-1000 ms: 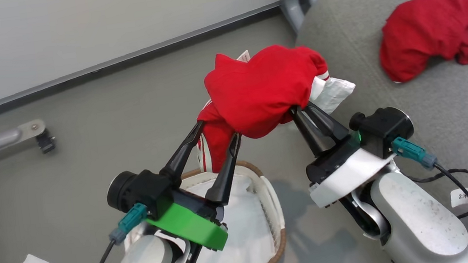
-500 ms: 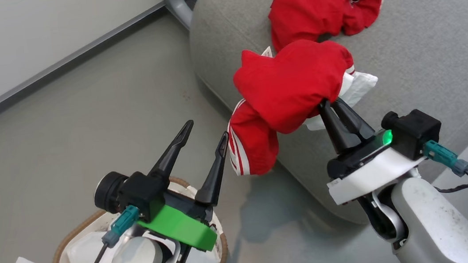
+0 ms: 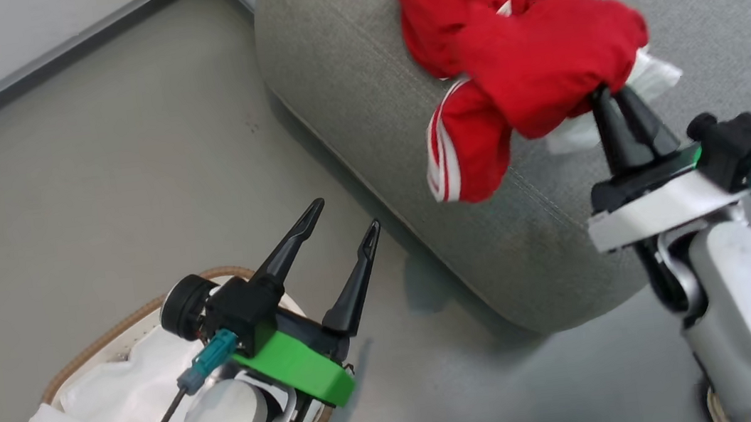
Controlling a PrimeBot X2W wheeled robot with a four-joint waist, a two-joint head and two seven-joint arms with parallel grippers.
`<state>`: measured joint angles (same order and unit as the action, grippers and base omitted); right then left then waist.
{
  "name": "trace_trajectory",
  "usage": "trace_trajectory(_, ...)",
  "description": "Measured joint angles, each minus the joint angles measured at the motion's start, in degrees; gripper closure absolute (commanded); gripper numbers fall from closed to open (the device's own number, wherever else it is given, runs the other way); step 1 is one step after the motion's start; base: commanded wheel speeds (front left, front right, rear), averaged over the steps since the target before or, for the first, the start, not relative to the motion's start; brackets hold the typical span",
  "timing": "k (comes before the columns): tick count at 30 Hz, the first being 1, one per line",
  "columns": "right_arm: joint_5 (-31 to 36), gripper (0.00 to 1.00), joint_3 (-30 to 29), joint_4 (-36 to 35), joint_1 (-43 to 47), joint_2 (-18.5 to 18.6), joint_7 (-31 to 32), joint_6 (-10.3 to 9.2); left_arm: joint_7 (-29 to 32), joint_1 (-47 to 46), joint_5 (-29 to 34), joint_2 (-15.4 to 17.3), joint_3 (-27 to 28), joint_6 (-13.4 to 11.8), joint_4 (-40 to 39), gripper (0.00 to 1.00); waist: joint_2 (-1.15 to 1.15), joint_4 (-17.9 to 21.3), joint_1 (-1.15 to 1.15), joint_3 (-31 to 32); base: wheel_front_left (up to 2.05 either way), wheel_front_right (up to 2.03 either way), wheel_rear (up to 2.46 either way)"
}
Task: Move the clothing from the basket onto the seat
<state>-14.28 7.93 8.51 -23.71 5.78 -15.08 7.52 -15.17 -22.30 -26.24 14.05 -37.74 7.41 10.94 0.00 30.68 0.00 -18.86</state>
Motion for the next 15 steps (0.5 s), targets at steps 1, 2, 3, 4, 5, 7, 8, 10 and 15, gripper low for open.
trace_trajectory(1,0.7,1.0,-1.0,0.7,-1.5,0.8,0.0,0.01,0.0,-0.5,0.0,0.2,-0.2,0.0,0.0,0.0,0.0,-0.2,0.0,-0.6,0.0,0.0,0.0)
trace_trajectory(2,1.2,1.0,-2.0,1.3,-2.8,1.5,0.0,0.0,0.0,-0.9,0.0,0.4,-0.4,0.0,0.1,0.0,0.0,-0.4,0.0,-1.0,0.0,0.0,0.0)
trace_trajectory(3,1.8,1.0,-3.5,2.1,-4.4,2.3,0.0,0.01,0.0,-1.5,0.0,0.8,-0.7,0.0,0.1,0.0,0.0,-0.7,0.0,-1.6,0.0,0.0,0.0)
trace_trajectory(4,2.2,1.0,-4.9,2.8,-6.1,3.1,0.0,0.0,0.0,-1.9,0.0,1.0,-1.0,0.0,0.2,0.0,0.0,-1.0,0.0,-2.3,0.0,0.0,0.0)
trace_trajectory(5,2.8,1.0,-5.8,3.7,-7.5,3.9,0.0,0.01,0.0,-2.2,0.0,1.2,-1.3,0.0,0.2,0.0,0.0,-1.3,0.0,-2.8,0.0,0.0,0.0)
trace_trajectory(7,4.1,1.0,-8.4,6.0,-10.8,5.7,0.0,0.01,0.0,-3.1,0.0,1.6,-1.7,0.0,0.3,0.0,0.0,-2.1,0.0,-4.2,0.0,0.0,0.0)
trace_trajectory(8,4.9,1.0,-9.5,7.3,-12.5,6.7,0.0,0.0,0.0,-3.6,0.0,1.7,-1.9,0.0,0.3,0.0,0.0,-2.5,0.0,-4.9,0.0,0.0,0.0)
trace_trajectory(10,6.4,1.0,-11.8,9.5,-15.7,8.6,0.0,0.01,0.0,-4.4,0.0,1.9,-2.3,0.0,0.3,0.0,0.0,-3.4,0.0,-6.1,0.0,0.0,0.0)
trace_trajectory(15,9.3,1.0,-17.2,14.5,-23.5,11.8,0.0,0.01,0.0,-6.7,-0.2,2.7,-3.0,0.0,0.2,0.0,0.0,-5.8,0.0,-9.8,0.0,0.0,0.0)
